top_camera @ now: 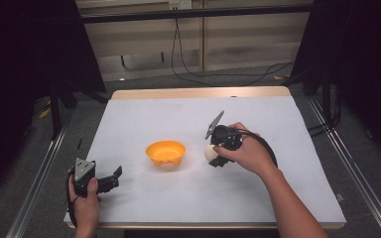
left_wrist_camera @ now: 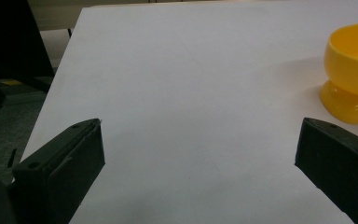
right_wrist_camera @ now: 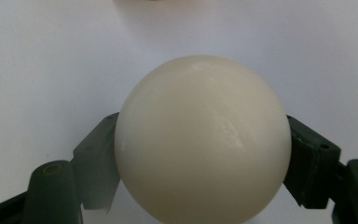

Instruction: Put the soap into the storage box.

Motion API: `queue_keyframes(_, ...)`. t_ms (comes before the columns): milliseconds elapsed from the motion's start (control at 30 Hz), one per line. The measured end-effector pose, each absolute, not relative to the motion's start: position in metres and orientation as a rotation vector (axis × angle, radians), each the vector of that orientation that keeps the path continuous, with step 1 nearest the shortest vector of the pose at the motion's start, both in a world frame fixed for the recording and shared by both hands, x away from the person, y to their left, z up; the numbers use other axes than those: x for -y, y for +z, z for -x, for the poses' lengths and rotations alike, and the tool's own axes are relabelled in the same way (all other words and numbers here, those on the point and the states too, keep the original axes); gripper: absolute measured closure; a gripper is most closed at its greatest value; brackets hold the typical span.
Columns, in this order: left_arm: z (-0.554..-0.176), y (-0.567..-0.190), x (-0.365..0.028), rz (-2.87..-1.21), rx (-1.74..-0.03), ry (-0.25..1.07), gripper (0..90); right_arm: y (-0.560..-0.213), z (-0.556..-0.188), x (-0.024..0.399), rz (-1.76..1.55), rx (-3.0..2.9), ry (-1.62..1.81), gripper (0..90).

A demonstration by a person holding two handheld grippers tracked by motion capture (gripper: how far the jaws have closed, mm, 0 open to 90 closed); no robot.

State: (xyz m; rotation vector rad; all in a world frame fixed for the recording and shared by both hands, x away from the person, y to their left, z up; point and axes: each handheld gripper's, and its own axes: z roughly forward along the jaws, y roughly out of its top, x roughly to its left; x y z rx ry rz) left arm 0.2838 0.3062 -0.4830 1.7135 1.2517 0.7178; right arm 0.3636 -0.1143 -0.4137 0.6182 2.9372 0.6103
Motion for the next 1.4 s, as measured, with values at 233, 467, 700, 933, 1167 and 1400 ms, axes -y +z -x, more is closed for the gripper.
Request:
queue_keyframes(233, -0.284, -0.483, -0.306, -1.714, -1.251, 0.717, 1.1, -0.414, -0.366, 0.105, -0.607, -2.946, 0.604, 24.2)
queue_keyframes(467, -0.284, -0.483, -0.306, -1.713, -1.250, 0.715, 1.1, -0.411, -0.370, 0.095, -0.594, -2.953, 0.598, 24.1)
queue_keyframes(700, -0.284, -0.483, -0.306, -1.715, -1.249, 0.717, 1.1, -0.408, -0.373, 0.088, -0.572, -2.958, 0.607, 24.1)
queue_keyframes(933, -0.284, -0.483, -0.306, -1.712, -1.250, 0.716, 1.2, -0.404, -0.376, 0.080, -0.555, -2.955, 0.607, 24.1)
queue_keyframes(1167, -0.284, -0.483, -0.306, -1.716, -1.249, 0.716, 1.2, -0.401, -0.378, 0.073, -0.529, -2.961, 0.608, 24.1)
queue_keyframes(1400, -0.284, -0.483, -0.306, -1.717, -1.249, 0.717, 1.2, -0.400, -0.380, 0.067, -0.542, -2.965, 0.606, 24.1)
